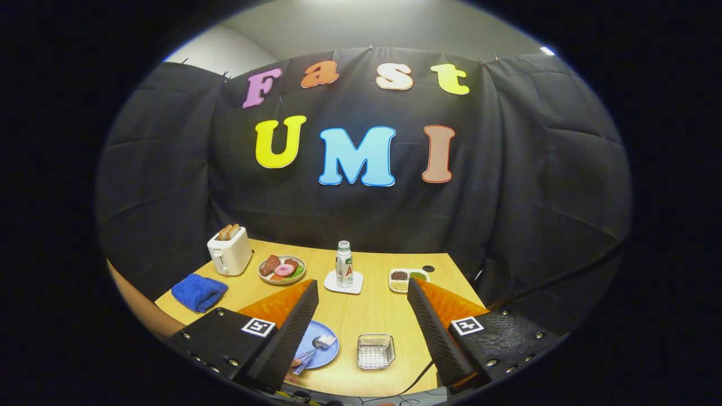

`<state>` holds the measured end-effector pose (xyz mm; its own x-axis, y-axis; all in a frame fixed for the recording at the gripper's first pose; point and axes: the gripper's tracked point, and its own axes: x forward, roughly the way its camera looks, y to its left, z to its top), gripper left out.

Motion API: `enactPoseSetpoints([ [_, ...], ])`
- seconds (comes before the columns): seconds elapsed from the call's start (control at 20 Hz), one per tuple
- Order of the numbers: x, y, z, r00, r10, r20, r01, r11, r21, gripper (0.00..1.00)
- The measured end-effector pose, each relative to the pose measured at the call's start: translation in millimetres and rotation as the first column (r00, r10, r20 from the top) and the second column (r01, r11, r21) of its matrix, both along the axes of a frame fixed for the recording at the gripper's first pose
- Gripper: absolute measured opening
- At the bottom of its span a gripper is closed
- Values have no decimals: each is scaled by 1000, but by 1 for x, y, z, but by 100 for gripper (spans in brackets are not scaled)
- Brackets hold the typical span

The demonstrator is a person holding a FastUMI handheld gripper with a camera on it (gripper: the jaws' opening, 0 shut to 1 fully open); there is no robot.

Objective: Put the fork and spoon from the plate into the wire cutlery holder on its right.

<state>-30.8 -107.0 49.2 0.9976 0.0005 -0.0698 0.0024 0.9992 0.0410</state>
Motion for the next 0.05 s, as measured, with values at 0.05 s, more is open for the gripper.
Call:
enactPoseSetpoints([
  [0.05,1,3,-1,1000,4,0,-4,1000,4,98],
])
